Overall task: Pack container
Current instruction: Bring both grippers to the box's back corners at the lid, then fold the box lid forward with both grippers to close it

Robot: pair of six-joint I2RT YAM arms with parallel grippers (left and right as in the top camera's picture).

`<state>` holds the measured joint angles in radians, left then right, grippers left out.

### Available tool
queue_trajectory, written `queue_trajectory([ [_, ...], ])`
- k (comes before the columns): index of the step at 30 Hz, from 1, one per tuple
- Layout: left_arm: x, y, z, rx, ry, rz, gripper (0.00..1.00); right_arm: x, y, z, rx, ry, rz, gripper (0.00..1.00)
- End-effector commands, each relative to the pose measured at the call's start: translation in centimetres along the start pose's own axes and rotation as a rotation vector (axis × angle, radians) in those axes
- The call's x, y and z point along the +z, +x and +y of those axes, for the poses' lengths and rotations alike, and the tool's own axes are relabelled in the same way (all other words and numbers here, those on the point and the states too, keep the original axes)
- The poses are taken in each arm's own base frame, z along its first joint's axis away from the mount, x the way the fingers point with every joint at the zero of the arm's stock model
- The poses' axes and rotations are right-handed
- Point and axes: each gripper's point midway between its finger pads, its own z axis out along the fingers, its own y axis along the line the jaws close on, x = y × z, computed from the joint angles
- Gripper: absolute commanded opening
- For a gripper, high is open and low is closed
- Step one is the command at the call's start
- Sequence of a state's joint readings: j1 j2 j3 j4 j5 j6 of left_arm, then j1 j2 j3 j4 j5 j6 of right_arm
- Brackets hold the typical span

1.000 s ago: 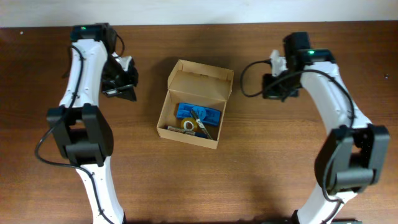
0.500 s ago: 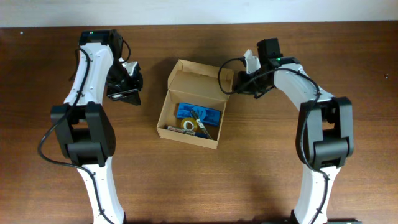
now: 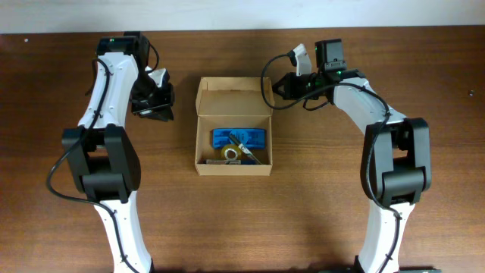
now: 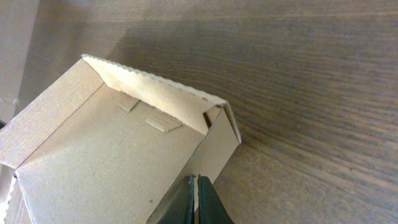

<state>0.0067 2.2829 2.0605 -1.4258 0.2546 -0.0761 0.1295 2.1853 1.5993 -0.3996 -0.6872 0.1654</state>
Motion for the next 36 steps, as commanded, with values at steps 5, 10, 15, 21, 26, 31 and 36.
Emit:
queue_trajectory([
  [5,0.4,-2.5,-0.5,-0.041,0.069,-0.085,0.03,-2.3,0.3,-3.0,0.122,0.034,0.009,0.04],
  [10,2.6,-4.2,-2.0,-0.057,0.325,-0.062,0.01,-2.9,1.5,-3.8,0.177,0.047,0.047,0.04],
  [15,4.4,-5.5,-3.5,-0.097,0.647,-0.022,0.01,-2.3,2.8,-3.4,0.217,0.047,0.096,0.04],
  [21,6.6,-6.0,-3.9,-0.138,0.838,0.025,0.02,-0.7,4.8,-3.7,0.301,0.041,0.161,0.04],
  [26,8.1,-6.0,-4.7,-0.136,0.887,0.047,0.02,1.0,6.5,-3.2,0.39,-0.064,0.219,0.04],
  [31,8.4,-6.2,-6.0,-0.114,0.901,0.047,0.01,2.3,7.7,-2.8,0.425,-0.15,0.261,0.04],
  [36,8.5,-6.6,-7.2,-0.104,0.915,0.043,0.01,3.2,7.0,-1.3,0.368,-0.218,0.24,0.04],
])
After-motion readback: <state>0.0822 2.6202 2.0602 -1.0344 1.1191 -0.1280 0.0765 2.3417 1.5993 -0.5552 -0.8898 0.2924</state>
